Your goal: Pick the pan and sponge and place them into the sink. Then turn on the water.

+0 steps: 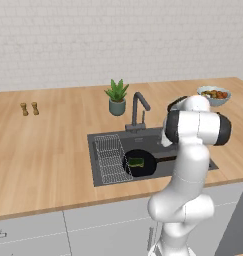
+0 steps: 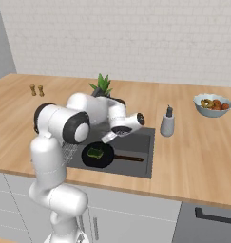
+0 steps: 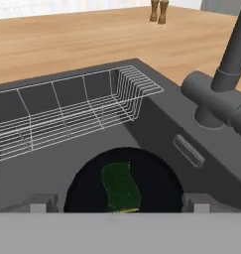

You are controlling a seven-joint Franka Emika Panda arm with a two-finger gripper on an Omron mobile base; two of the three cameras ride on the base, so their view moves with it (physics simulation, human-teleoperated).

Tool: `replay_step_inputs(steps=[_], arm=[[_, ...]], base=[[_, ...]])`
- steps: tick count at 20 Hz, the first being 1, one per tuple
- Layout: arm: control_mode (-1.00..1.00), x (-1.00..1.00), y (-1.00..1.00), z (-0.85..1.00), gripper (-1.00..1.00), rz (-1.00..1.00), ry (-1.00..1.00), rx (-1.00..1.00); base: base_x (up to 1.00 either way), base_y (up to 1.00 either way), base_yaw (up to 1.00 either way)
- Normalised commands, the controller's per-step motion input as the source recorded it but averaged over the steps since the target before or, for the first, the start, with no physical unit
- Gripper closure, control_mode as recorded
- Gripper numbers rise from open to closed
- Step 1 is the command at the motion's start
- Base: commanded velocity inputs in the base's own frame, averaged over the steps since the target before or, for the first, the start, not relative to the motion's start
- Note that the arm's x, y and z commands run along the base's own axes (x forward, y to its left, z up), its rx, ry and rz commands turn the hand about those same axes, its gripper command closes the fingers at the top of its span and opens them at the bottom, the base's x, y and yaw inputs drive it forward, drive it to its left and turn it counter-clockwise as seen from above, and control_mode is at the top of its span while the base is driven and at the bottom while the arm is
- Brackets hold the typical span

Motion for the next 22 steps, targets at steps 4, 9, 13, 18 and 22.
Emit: replay_step_inputs(steps=[4,9,13,18,22], arm=[[-1.0,-0.16,-0.11,0.7,-1.0,-0.14,-0.2,0.36],[-1.0,0.01,-0.11,0.25,-1.0,-0.16,-0.28,0.3],[-1.0,0.15,0.01,-0.04,-1.0,-0.25,-0.26,0.0],[-1.0,0.17,0.0,0.1,-1.0,-0.31,-0.16,0.14],[-1.0,0.04,0.0,0.18,-1.0,-0.35,-0.18,0.3]], base=[[0.0,0.0,0.0],[0.0,0.0,0.0],[0.0,0.0,0.0],[0.0,0.0,0.0],[0.0,0.0,0.0]])
